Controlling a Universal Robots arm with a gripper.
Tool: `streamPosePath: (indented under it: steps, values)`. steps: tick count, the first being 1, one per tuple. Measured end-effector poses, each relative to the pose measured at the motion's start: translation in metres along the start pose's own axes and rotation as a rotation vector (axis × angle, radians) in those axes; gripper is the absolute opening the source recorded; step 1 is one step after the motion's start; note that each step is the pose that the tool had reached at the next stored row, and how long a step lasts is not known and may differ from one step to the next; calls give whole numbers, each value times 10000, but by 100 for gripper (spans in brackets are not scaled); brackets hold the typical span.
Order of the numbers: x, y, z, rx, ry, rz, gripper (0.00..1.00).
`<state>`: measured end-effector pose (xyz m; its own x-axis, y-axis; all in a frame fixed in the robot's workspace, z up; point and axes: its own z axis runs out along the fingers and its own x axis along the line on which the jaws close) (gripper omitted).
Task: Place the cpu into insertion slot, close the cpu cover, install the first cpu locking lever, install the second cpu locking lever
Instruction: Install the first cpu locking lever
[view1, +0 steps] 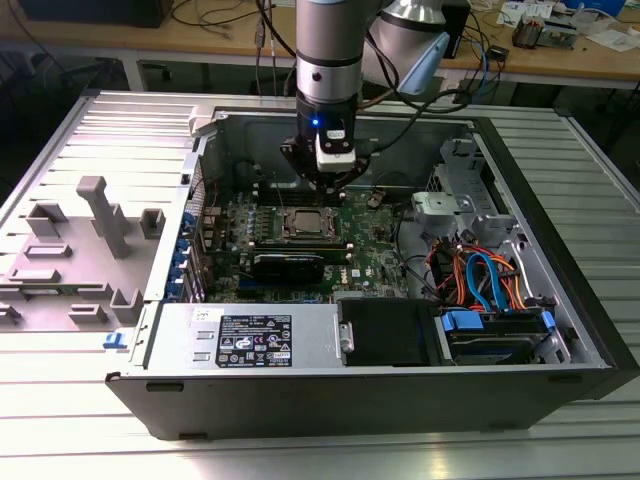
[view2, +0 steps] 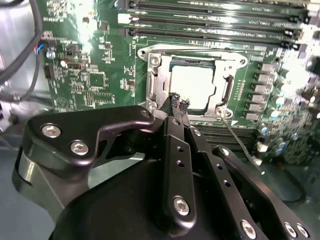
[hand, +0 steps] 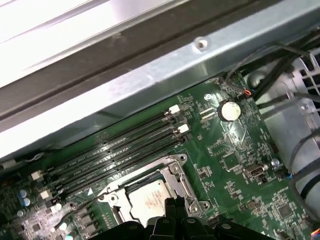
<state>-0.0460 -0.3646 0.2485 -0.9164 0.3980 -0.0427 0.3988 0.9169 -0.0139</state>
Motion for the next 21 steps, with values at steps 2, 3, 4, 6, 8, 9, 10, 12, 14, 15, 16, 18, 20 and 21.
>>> streamPosePath:
  steps: [2, 3, 4, 6, 8, 9, 10, 12, 14, 15, 16, 18, 20, 21]
  values:
    - [0, 0, 3, -22, -7, -534, 11]
    - [0, 0, 4, -33, -11, -791, 11]
    - [1, 0, 4, -41, -13, -955, 11]
    - [9, -4, 5, -53, -17, -1238, 11]
    - [81, -36, 4, -56, -18, -1333, 11]
    - [129, -56, 3, -57, -18, -1331, 11]
    - [156, -68, 2, -57, -18, -1331, 11]
    - [214, -94, 0, -57, -19, -1334, 11]
    - [270, -120, -1, -58, -19, -1343, 11]
    - [289, -130, -1, -59, -19, -1355, 11]
    - [300, -136, -1, -62, -19, -1388, 11]
    - [304, -138, 0, -79, -23, -1776, 11]
    - [305, -138, 2, -97, -29, -2172, 11]
    - [305, -138, 3, -107, -32, -2422, 11]
